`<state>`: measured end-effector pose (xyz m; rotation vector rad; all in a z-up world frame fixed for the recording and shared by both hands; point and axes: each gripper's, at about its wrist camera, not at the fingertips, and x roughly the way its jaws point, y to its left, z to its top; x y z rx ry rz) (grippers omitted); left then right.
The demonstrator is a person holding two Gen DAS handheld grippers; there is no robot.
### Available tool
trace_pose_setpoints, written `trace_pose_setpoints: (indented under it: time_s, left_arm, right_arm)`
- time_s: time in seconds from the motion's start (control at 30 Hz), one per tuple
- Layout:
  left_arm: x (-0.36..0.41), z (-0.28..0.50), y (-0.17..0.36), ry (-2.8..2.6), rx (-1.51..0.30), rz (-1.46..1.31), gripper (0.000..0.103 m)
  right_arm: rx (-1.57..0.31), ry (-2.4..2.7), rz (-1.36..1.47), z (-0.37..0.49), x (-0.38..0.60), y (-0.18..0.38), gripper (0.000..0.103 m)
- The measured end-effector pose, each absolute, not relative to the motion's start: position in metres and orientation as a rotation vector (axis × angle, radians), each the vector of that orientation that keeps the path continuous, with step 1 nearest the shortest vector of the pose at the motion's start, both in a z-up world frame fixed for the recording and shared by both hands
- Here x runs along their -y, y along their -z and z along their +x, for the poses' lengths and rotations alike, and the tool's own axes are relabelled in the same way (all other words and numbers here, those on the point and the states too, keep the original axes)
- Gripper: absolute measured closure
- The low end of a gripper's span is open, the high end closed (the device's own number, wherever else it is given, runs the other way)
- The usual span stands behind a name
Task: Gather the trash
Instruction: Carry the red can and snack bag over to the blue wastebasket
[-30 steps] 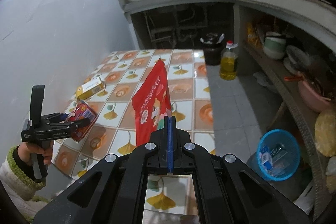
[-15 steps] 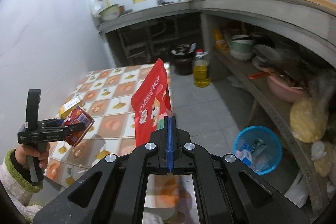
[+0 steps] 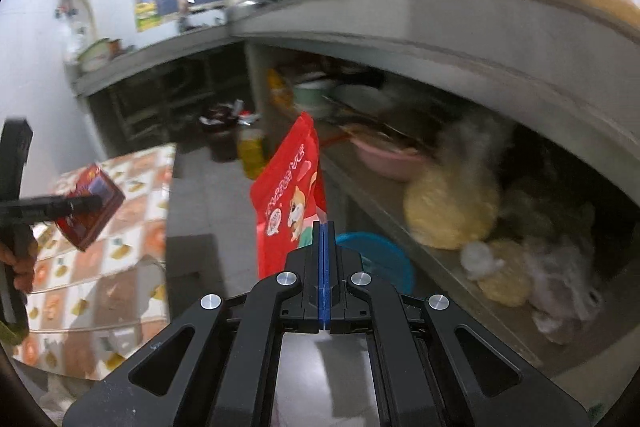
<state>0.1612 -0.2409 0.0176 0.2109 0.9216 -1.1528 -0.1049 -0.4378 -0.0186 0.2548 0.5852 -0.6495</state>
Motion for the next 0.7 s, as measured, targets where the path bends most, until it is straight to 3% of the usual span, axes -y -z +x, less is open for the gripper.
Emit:
trace_pose_setpoints:
  time_s: [0.33, 0.7]
  left_arm:
    - [0.392, 0.159, 0.055, 1.264, -1.220, 0.315, 0.038]
    - [0.530, 0.194, 0.192, 1.108, -1.500, 0.385, 0.038]
  right_arm:
    - [-0.735, 0.732, 0.313, -0.097, 0.477, 0.095, 0.103]
    - [-0.858, 0.817, 0.359, -0.040, 0.536, 0.174, 0.103]
